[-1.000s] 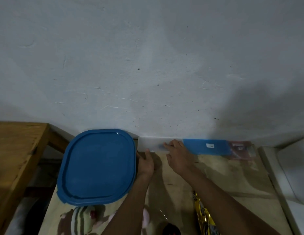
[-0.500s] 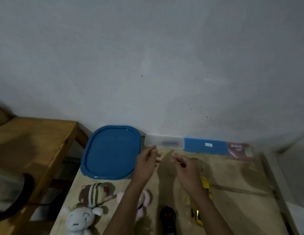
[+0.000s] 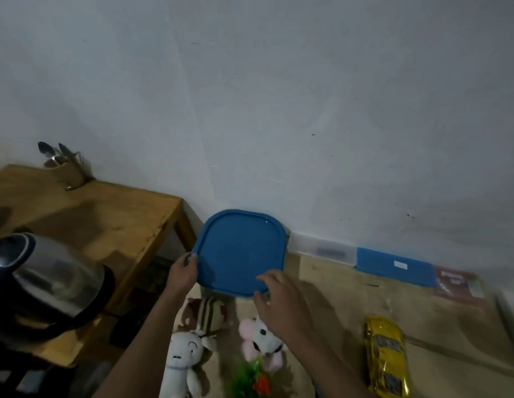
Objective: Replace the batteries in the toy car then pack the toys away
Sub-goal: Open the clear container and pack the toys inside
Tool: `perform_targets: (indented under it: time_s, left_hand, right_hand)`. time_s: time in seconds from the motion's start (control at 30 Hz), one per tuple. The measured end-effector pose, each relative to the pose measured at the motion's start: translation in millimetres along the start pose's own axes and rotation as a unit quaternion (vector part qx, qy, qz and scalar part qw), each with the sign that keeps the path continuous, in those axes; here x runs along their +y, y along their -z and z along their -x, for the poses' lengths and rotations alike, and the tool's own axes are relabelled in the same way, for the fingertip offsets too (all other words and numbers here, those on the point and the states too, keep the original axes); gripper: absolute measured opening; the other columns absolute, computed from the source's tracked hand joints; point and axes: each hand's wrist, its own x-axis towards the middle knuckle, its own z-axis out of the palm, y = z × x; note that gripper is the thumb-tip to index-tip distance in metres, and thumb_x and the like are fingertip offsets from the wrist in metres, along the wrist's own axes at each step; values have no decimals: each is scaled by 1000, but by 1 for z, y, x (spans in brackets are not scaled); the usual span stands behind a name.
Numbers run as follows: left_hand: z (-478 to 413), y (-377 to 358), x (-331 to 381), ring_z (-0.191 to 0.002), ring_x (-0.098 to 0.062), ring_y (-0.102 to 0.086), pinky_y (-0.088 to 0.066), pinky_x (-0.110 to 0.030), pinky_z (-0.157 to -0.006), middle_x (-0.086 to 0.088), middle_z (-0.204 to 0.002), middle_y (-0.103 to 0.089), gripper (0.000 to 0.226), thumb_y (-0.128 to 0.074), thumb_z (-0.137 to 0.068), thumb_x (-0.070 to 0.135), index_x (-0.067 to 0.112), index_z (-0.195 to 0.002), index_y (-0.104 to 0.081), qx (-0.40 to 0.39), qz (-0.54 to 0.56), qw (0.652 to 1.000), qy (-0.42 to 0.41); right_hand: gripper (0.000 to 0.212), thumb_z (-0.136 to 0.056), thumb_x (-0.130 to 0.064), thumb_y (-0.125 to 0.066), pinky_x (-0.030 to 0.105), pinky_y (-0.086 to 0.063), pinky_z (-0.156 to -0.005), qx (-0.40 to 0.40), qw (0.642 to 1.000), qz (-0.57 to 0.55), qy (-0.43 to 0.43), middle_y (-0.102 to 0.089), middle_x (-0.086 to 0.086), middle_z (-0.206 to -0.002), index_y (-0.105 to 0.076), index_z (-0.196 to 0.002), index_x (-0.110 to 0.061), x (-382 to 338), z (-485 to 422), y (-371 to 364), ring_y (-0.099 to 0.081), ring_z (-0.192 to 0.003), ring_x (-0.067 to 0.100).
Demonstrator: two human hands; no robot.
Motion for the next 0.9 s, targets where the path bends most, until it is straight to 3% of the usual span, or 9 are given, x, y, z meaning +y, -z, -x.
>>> perform_targets:
  time_s: [0.1, 0.2, 0.4, 0.5, 0.6, 0.67, 0.77, 0.83, 0.9]
  left_hand:
    - [-12, 6, -2, -118, -28, -58, -53, -44, -98, -12, -136, -56, 40, -46, -105, 27, 12, -142, -51, -45, 39, 998, 0]
    - [-18, 11, -6, -100, -18, -63, -55, -38, -86, -7, -119, -63, 25, -53, -102, 26, 19, -125, -62, -65, 75, 995, -6]
    - [-36, 21, -11, -105, -24, -67, -54, -49, -96, -7, -108, -72, 27, -46, -103, 36, 24, -99, -70, -103, 100, 989, 31]
    - [-39, 25, -11, -109, -25, -67, -52, -49, -99, -8, -114, -73, 30, -41, -105, 38, 29, -103, -69, -127, 116, 984, 44]
    - [-40, 27, -8, -107, -23, -67, -55, -45, -93, -6, -112, -73, 31, -39, -105, 36, 31, -100, -69, -143, 114, 982, 44]
    - [-38, 27, -8, -102, -20, -68, -55, -40, -84, -3, -105, -74, 33, -38, -106, 35, 31, -96, -69, -148, 108, 982, 35]
    - [-34, 28, -7, -97, -24, -71, -58, -45, -85, -8, -98, -76, 38, -39, -105, 36, 22, -97, -73, -146, 91, 985, 15]
    - [-34, 30, -9, -93, -22, -73, -60, -43, -84, -9, -99, -77, 38, -40, -105, 36, 19, -104, -74, -154, 91, 984, -3]
    - [-34, 29, -12, -92, -16, -74, -60, -34, -78, -5, -103, -76, 33, -40, -106, 32, 22, -114, -71, -166, 82, 982, -27]
  right_hand:
    - [53, -96, -42, -46, 38, -25, -117, -62, 996, 69, -1, -28, 2, -156, -39, -145, -22, -28, -31, -22, -22, -144, 21]
    - [63, -96, -48, -43, 49, -10, -119, -147, 982, 117, -32, -12, 8, -161, -24, -151, -23, -55, -61, -42, -5, -148, 30]
    - [80, -89, -57, -49, 63, -16, -112, -168, 961, 194, -105, -11, 32, -155, -18, -147, -12, -98, -95, -76, -7, -140, 56]
    - [81, -90, -54, -51, 66, -15, -110, -172, 958, 200, -114, -11, 37, -153, -12, -149, -14, -104, -102, -81, -6, -139, 58]
    - [79, -89, -54, -49, 66, -16, -109, -185, 956, 194, -121, -15, 36, -152, -15, -148, -15, -103, -105, -83, -6, -140, 57]
    - [77, -87, -56, -49, 67, -19, -108, -185, 957, 192, -117, -27, 33, -149, -20, -145, -14, -102, -107, -82, -10, -140, 55]
    - [71, -84, -58, -49, 66, -25, -108, -172, 965, 181, -84, -50, 26, -132, -32, -136, -12, -105, -108, -73, -28, -136, 50]
    - [60, -81, -58, -49, 59, -35, -103, -135, 976, 166, -49, -61, 18, -113, -42, -120, -13, -109, -108, -61, -49, -117, 42]
    - [47, -81, -57, -50, 46, -46, -86, -95, 986, 138, -26, -63, 10, -94, -45, -103, -16, -112, -104, -49, -57, -92, 33]
